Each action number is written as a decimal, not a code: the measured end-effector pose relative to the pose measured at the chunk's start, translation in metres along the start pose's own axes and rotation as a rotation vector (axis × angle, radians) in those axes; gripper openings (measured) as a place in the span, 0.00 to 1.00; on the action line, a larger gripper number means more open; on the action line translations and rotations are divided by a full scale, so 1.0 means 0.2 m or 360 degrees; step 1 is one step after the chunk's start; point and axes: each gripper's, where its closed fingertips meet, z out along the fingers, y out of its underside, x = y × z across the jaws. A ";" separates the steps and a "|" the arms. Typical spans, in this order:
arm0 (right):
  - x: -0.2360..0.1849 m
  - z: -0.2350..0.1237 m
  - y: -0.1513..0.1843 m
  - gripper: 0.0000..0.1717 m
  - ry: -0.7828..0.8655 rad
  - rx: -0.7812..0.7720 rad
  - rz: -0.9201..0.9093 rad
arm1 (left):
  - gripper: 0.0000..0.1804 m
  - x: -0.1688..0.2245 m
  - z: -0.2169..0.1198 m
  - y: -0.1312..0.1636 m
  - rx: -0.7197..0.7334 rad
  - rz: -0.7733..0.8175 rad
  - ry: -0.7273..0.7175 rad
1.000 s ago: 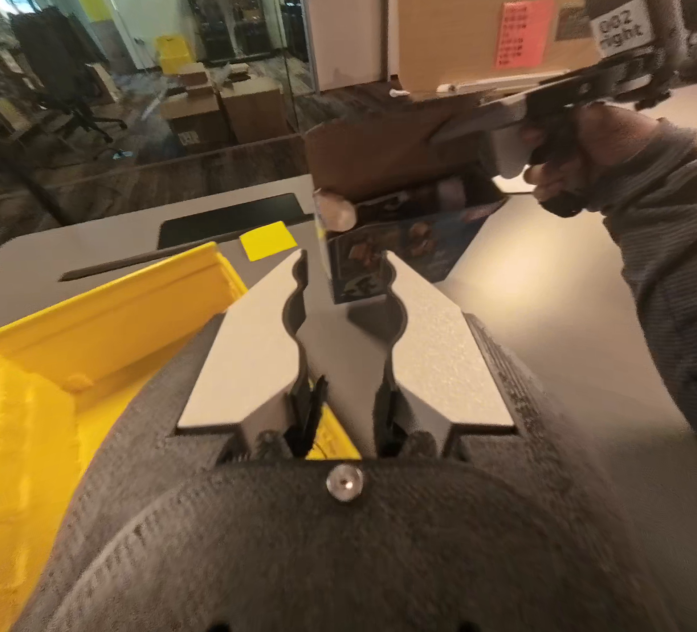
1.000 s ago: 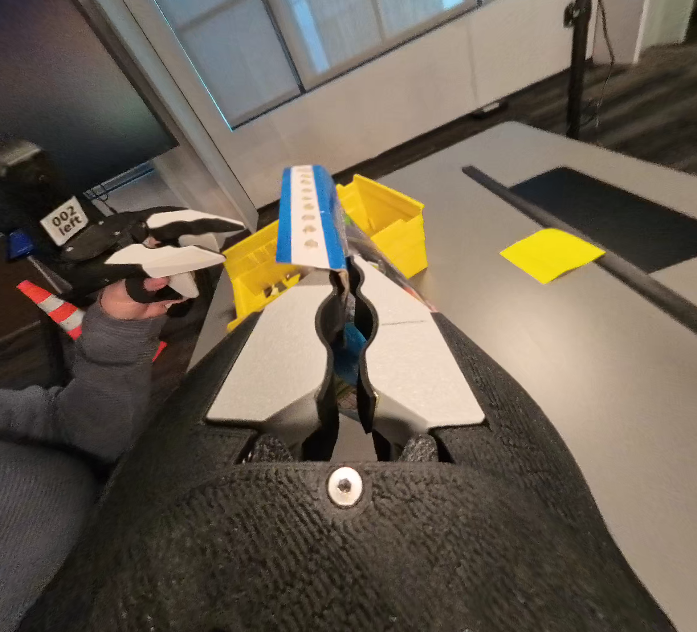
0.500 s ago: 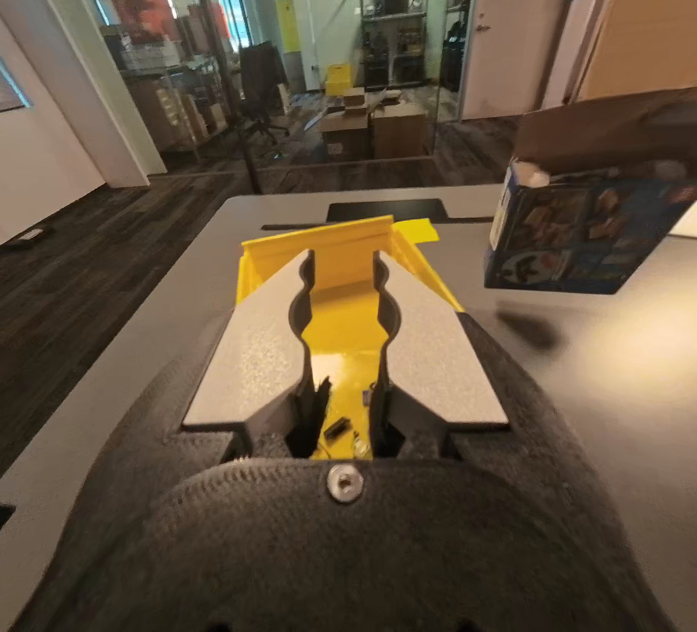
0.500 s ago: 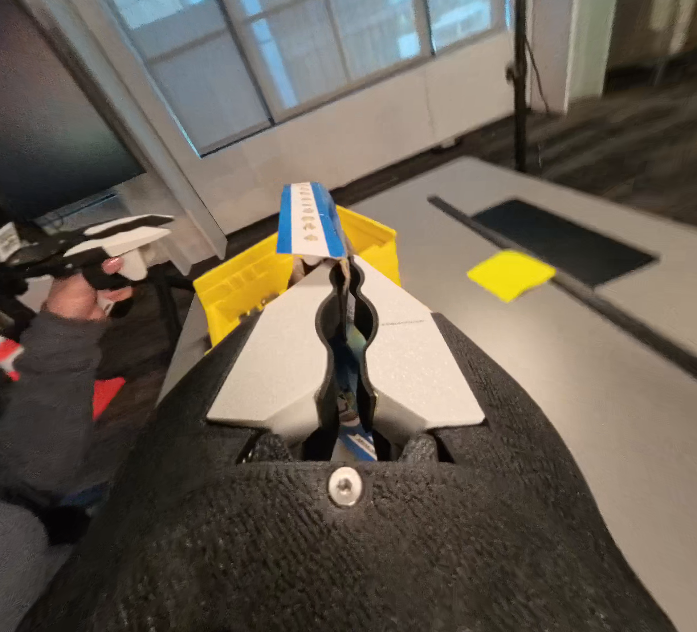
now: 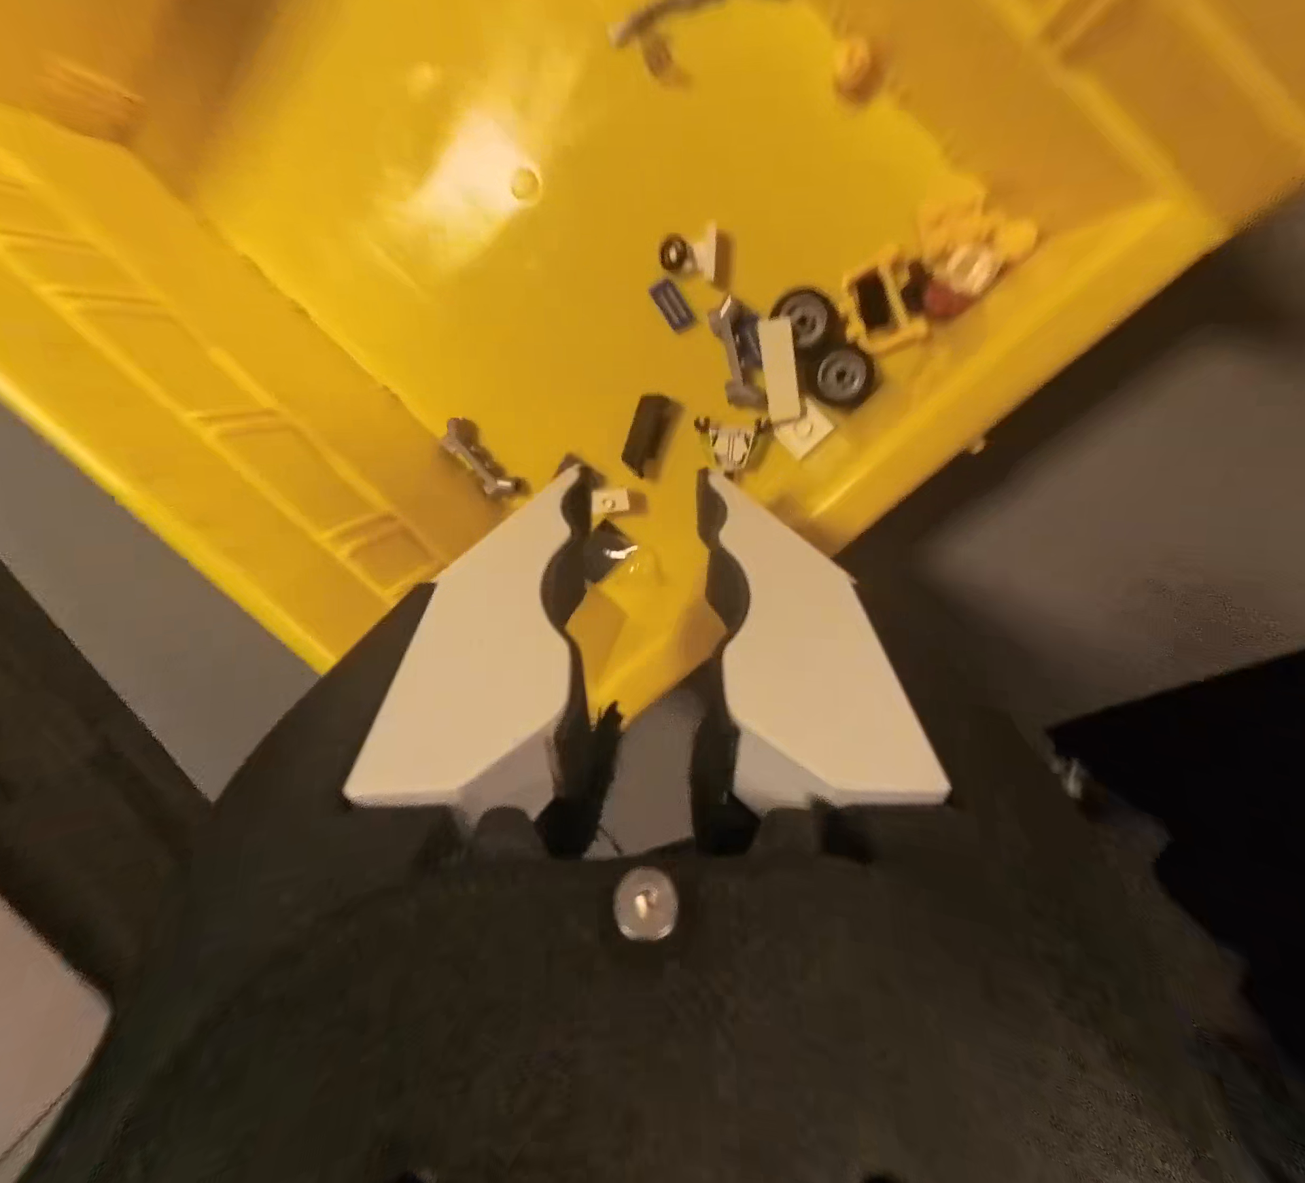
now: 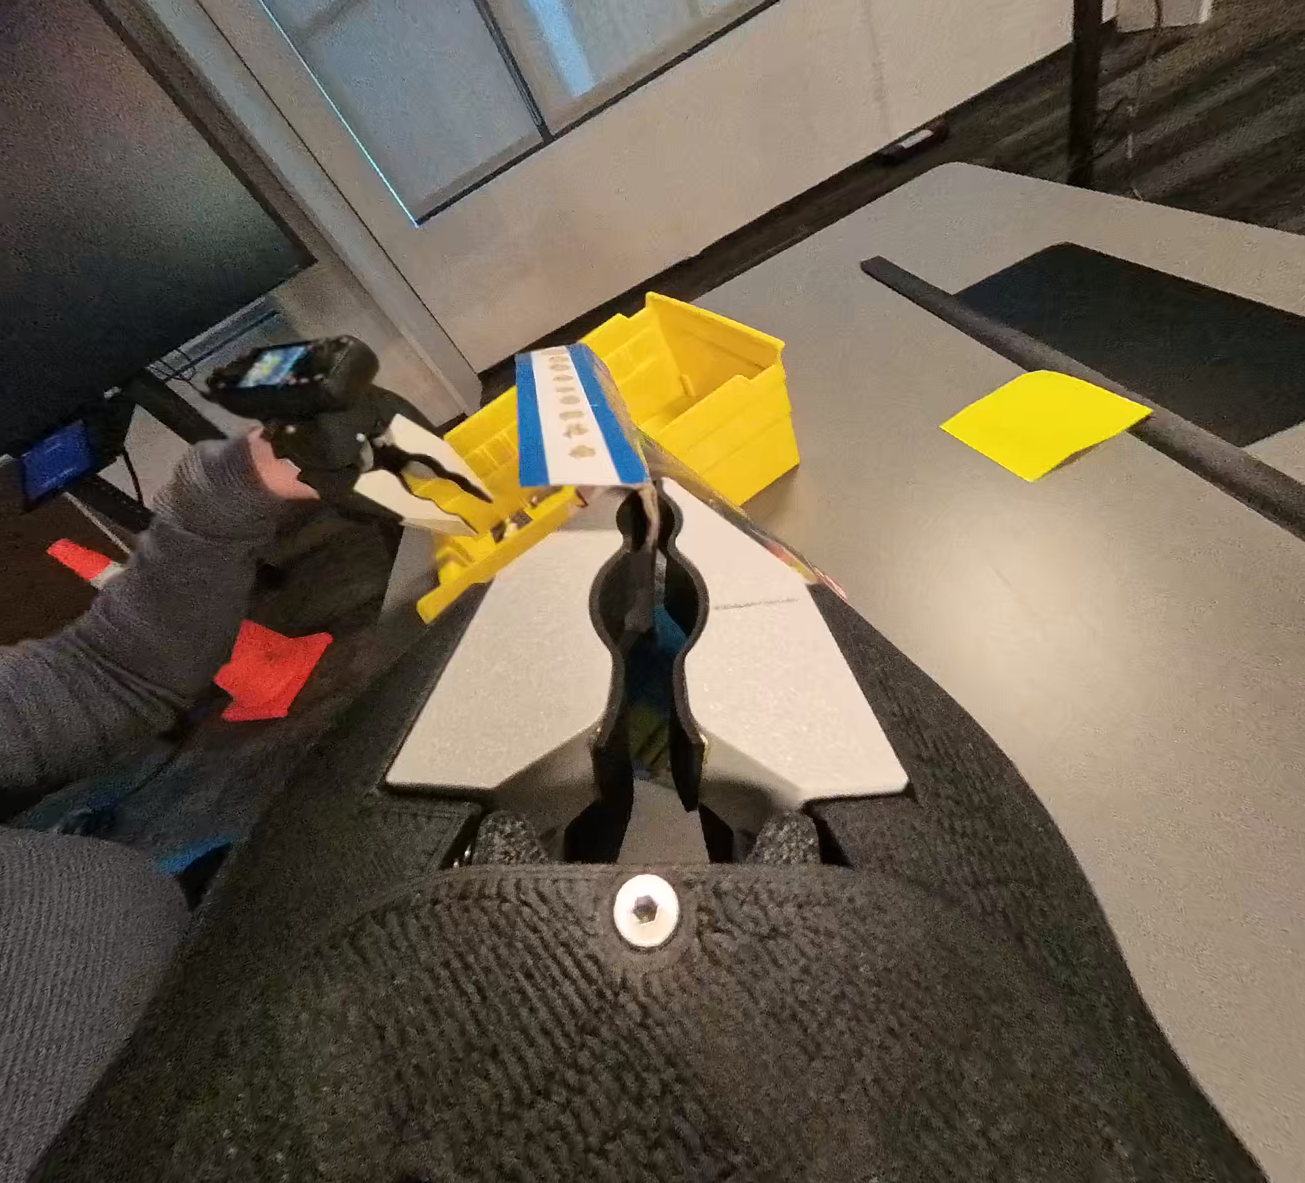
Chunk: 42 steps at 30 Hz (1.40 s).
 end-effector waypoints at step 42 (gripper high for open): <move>0.05 -0.05 0.05 0.00 0.0047 -0.0064 0.0000 | 0.00 -0.11 -0.17 -0.40 0.0264 0.0398 -0.0245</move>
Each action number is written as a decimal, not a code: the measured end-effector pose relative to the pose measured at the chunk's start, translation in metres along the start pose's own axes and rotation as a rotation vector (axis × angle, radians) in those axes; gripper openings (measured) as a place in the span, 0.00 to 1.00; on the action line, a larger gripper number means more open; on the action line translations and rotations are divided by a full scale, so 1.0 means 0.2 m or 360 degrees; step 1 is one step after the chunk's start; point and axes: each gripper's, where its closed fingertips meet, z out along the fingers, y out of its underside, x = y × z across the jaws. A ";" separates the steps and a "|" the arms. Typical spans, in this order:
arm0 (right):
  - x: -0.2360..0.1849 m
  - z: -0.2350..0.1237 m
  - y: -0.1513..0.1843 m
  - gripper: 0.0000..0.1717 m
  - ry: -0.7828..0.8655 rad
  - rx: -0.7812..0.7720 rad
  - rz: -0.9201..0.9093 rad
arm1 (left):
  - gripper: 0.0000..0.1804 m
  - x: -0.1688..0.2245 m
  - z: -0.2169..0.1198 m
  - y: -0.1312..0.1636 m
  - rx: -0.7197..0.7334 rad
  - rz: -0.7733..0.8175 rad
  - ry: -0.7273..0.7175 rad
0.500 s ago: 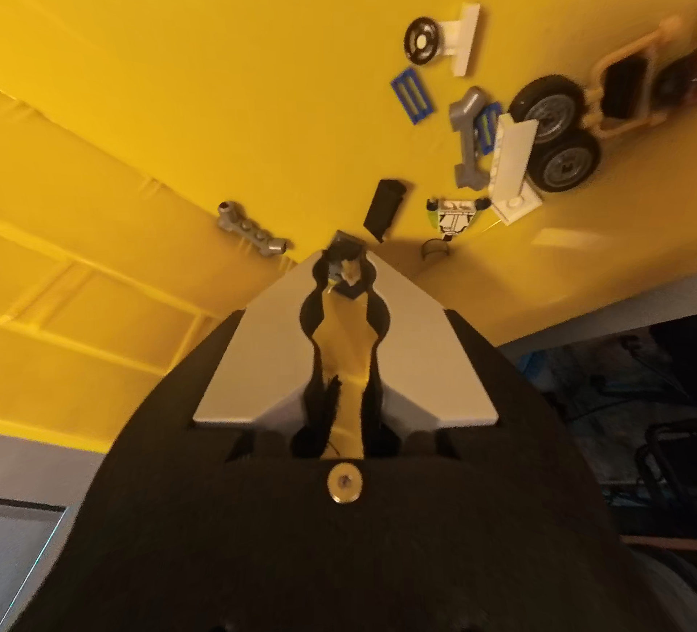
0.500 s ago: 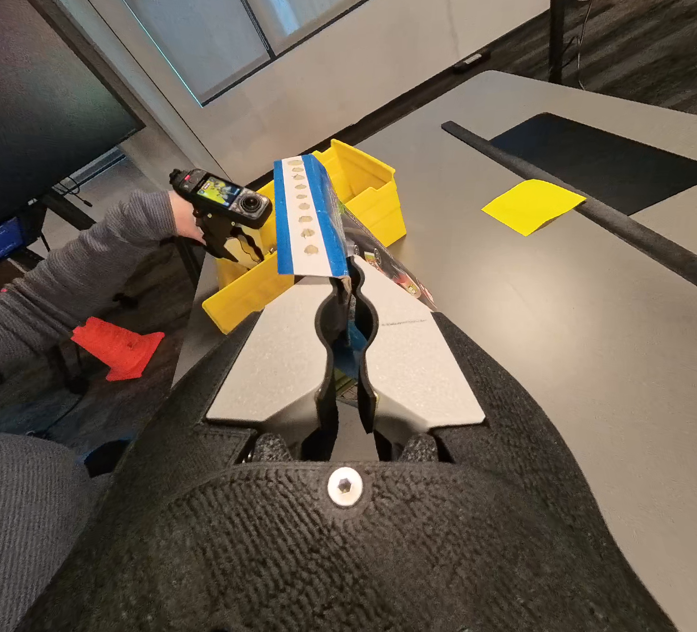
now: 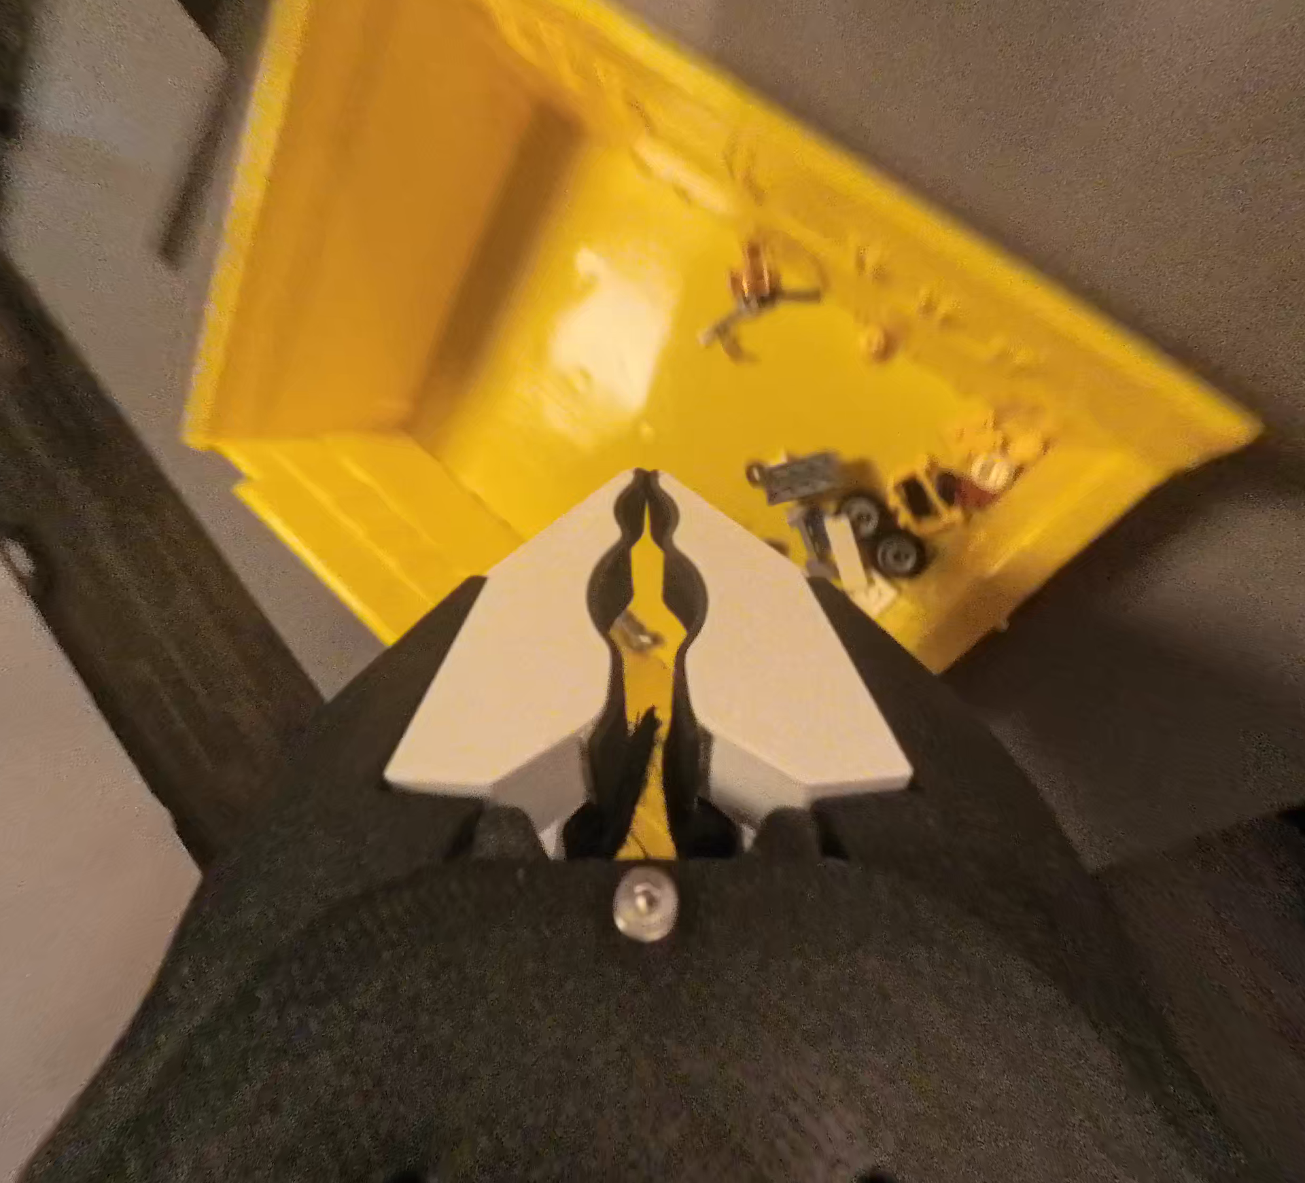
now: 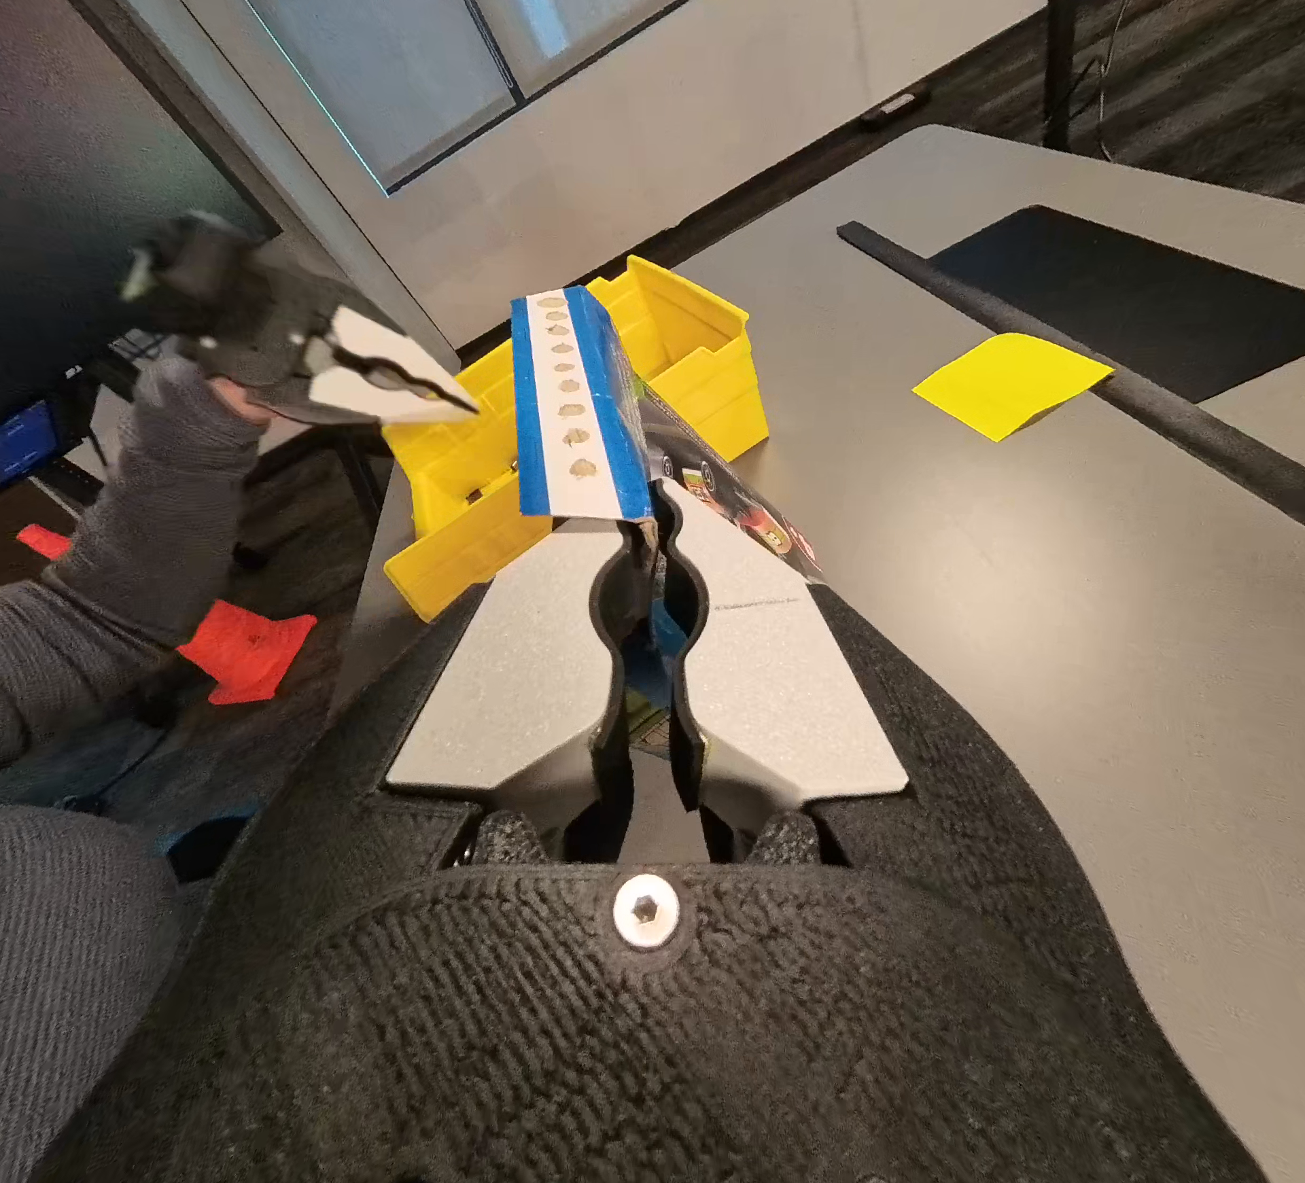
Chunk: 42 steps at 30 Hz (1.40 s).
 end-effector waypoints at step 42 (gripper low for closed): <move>-0.03 0.02 0.02 0.00 -0.0061 -0.0037 -0.0004 | 0.19 0.40 0.31 0.28 -0.0558 -0.0312 0.0719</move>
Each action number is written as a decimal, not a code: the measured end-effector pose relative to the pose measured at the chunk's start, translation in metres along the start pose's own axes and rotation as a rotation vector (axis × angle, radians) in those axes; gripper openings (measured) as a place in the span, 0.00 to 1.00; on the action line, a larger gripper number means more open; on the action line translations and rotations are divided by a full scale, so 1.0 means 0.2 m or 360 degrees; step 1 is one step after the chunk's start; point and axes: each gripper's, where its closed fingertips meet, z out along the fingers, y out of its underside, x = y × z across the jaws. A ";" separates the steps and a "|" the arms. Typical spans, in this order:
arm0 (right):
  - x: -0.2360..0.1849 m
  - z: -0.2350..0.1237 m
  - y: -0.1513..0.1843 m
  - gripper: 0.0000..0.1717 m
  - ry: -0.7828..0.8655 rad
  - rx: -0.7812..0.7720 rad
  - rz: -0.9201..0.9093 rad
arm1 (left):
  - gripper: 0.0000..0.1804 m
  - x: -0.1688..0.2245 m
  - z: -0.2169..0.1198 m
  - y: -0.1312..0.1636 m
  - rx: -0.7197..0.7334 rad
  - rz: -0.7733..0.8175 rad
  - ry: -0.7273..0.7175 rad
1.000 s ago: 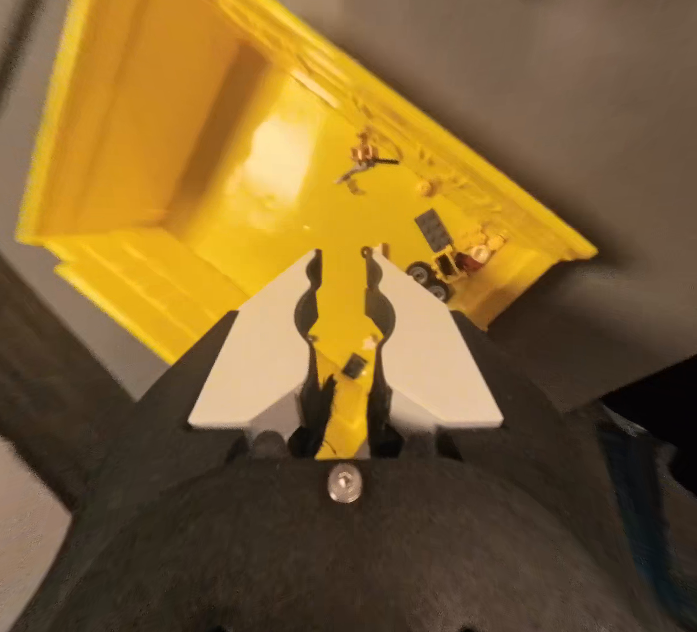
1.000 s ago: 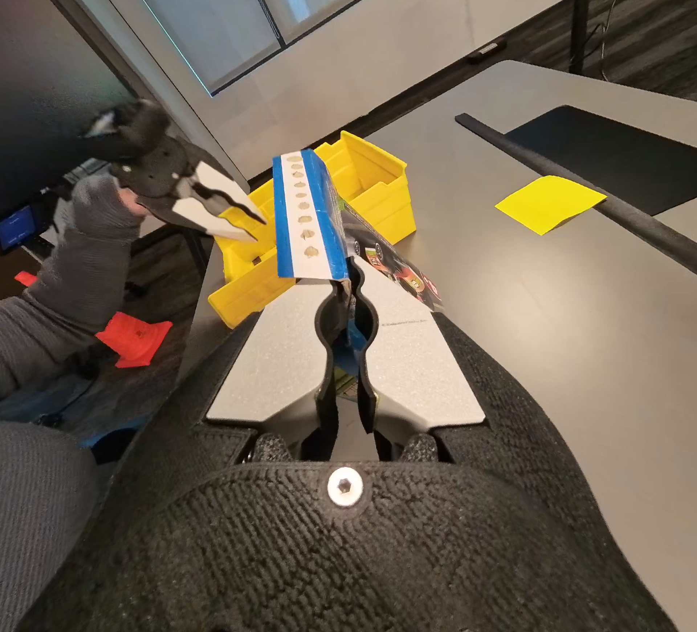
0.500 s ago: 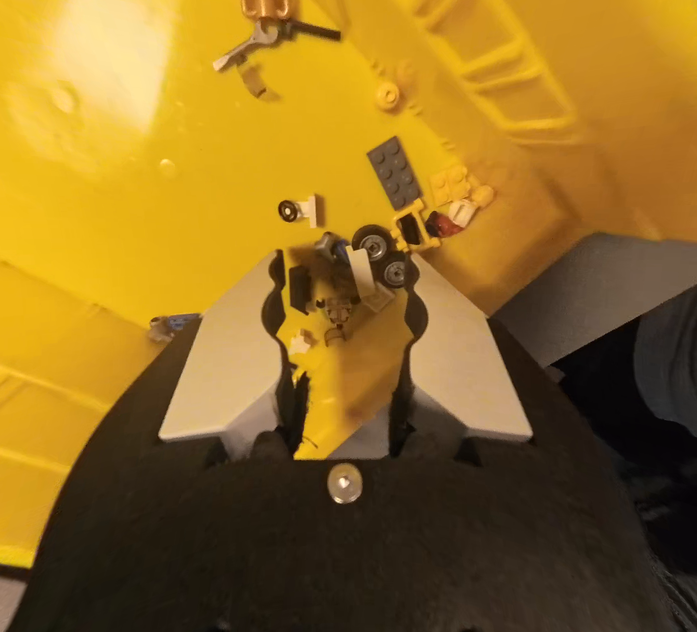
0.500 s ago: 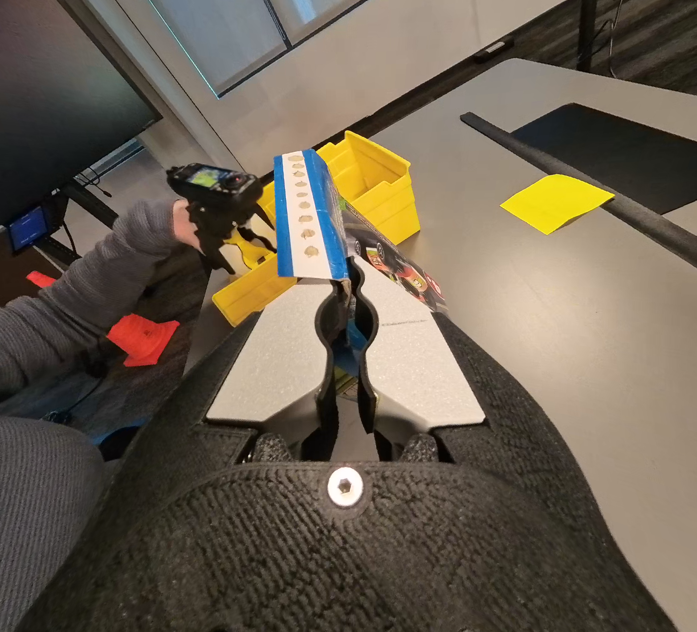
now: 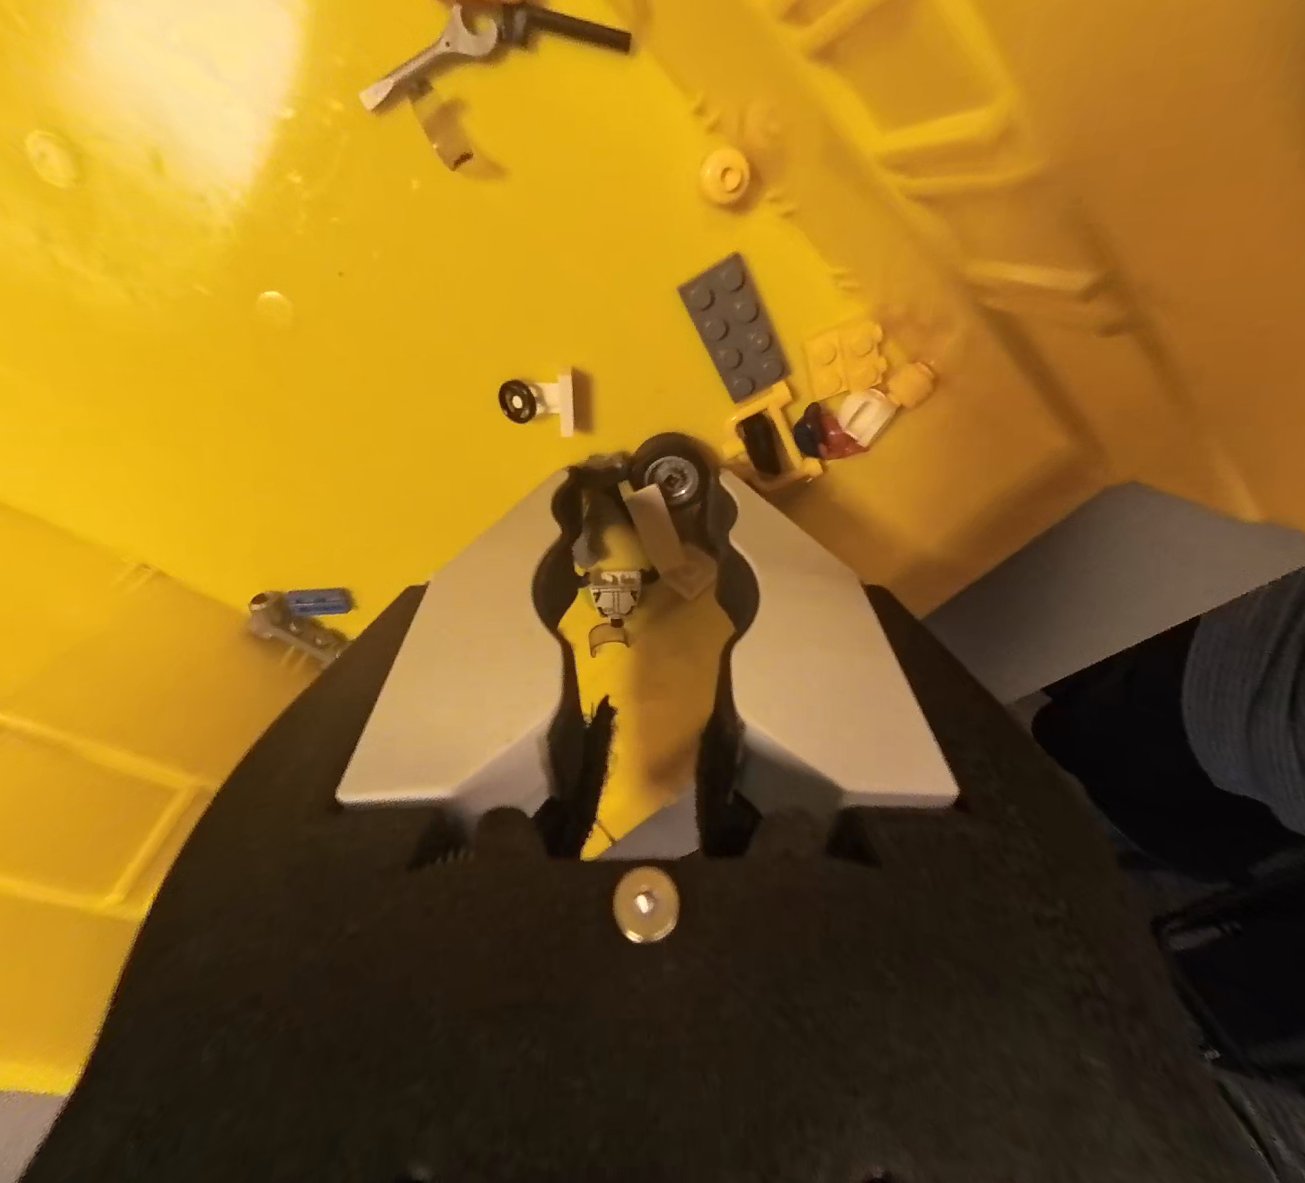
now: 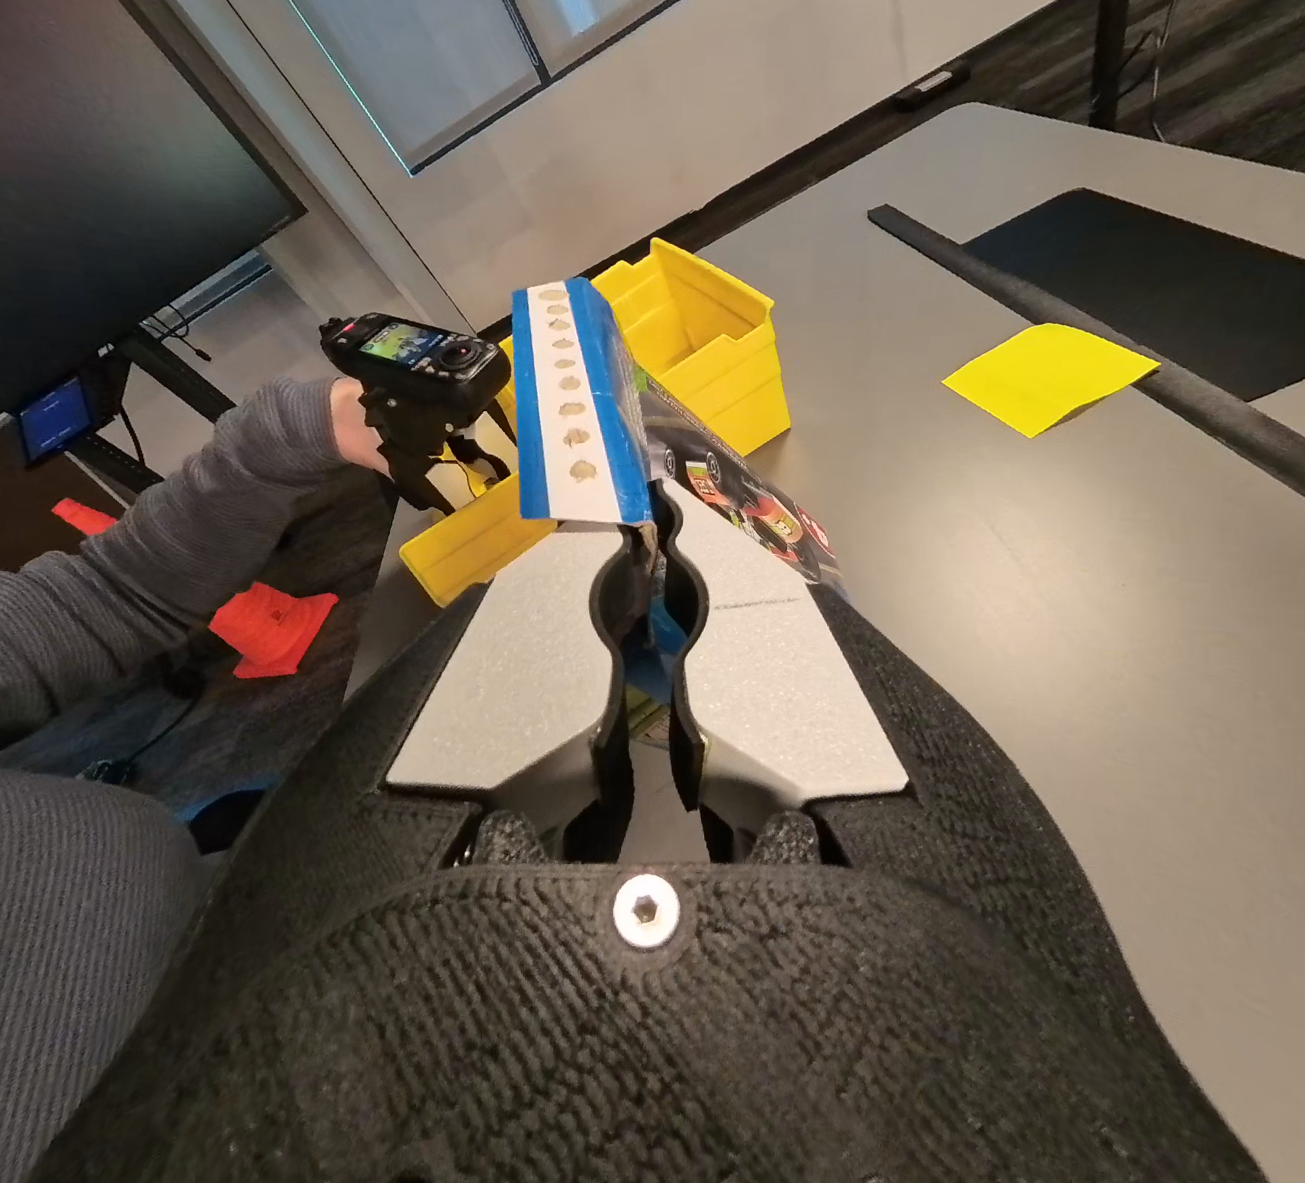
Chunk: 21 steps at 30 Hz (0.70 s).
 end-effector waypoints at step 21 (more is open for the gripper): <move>-0.01 0.00 0.01 0.00 -0.0017 -0.0008 -0.0003 | 0.04 -0.04 -0.47 -0.10 0.0803 0.0151 -0.0780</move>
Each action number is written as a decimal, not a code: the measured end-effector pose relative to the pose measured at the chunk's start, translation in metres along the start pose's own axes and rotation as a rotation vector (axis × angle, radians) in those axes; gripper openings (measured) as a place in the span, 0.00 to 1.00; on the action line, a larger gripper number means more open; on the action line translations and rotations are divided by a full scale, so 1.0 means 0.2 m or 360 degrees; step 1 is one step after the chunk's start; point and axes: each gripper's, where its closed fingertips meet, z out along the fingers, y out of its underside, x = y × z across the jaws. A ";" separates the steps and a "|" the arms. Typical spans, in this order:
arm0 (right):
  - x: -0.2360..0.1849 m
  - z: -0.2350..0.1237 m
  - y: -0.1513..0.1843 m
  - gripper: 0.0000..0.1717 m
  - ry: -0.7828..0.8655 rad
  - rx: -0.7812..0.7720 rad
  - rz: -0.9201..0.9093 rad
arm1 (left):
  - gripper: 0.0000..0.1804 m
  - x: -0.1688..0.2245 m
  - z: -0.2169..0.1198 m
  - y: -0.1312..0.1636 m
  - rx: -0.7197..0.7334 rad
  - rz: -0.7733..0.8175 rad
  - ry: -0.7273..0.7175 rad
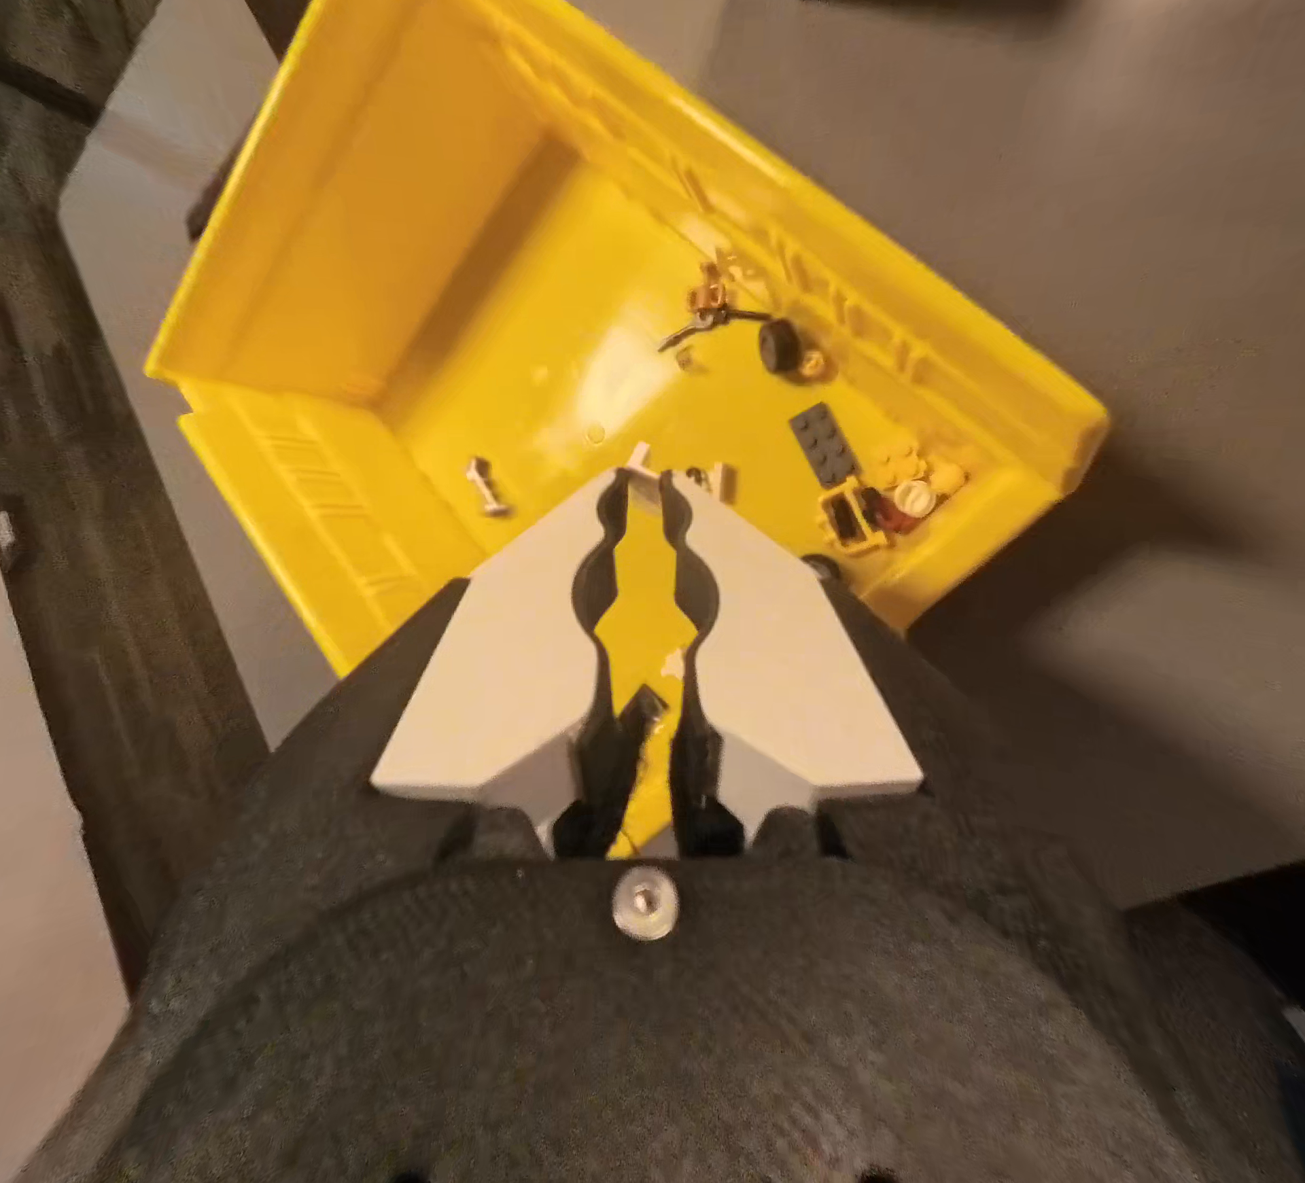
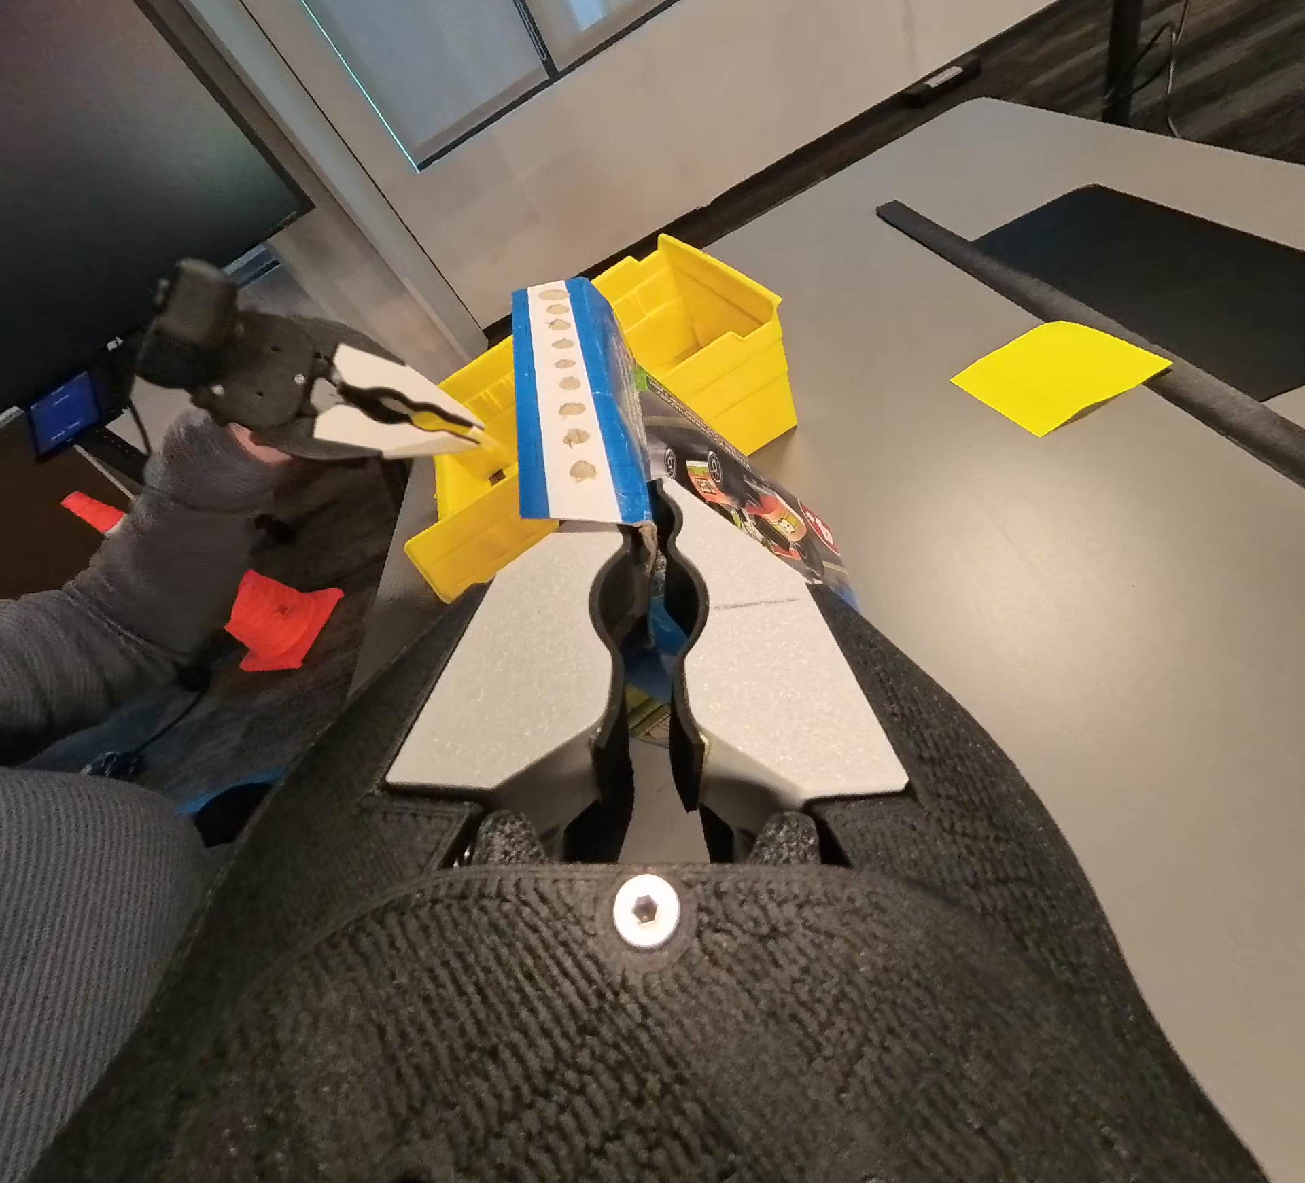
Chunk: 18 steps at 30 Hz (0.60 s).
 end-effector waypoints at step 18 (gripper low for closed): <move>0.00 0.00 0.00 0.00 -0.0013 -0.0005 0.0001 | 0.20 -0.47 0.58 0.01 -0.0017 -0.0851 0.0111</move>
